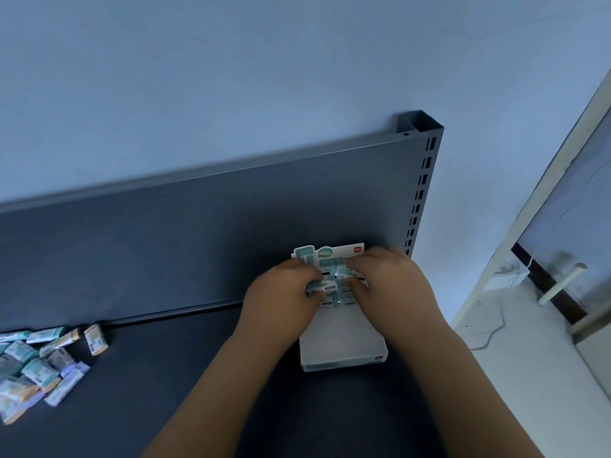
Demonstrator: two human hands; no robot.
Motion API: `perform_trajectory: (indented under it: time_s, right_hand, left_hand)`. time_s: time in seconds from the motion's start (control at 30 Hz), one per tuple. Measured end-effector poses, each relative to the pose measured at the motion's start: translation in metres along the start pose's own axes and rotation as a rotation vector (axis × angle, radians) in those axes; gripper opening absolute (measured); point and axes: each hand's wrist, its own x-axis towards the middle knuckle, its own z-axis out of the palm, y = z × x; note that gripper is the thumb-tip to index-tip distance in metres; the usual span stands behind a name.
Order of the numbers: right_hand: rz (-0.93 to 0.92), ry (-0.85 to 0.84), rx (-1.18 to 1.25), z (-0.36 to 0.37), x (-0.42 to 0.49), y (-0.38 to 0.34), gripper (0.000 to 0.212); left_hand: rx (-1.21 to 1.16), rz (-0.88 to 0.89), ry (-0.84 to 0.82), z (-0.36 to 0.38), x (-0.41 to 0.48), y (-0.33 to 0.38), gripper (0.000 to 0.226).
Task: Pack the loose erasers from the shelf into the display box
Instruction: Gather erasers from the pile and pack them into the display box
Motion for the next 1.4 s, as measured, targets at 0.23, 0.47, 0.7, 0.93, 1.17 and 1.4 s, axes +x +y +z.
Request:
perform_trajectory:
  time_s: [0.23,0.47,0.7,0.93,1.17,1.4]
  right_hand:
    - [0.037,-0.03,-0.026,0.005,0.002,0.002,0.022]
    - [0.037,-0.056,-0.047,0.007,0.003,0.012,0.02]
    - [0.021,-0.058,-0.05,0.011,0.002,0.013,0.02]
    - [0.017,-0.052,-0.037,0.018,-0.004,0.009,0.02]
    - [0.019,-0.027,-0.066,0.027,-0.004,0.007,0.017]
    - [0.011,-0.01,-0.086,0.025,-0.001,0.003,0.014]
  left_hand:
    - [0.125,-0.02,0.054,0.019,0.001,0.001,0.013]
    - [0.301,0.052,0.06,0.035,0.001,-0.001,0.018]
    - [0.279,0.071,0.135,0.045,-0.002,-0.001,0.018]
    - [0.283,0.05,0.154,0.049,-0.004,-0.002,0.013]
    - [0.296,0.057,0.164,0.047,-0.004,0.0,0.018]
    - [0.341,0.045,0.169,0.045,-0.006,0.002,0.016]
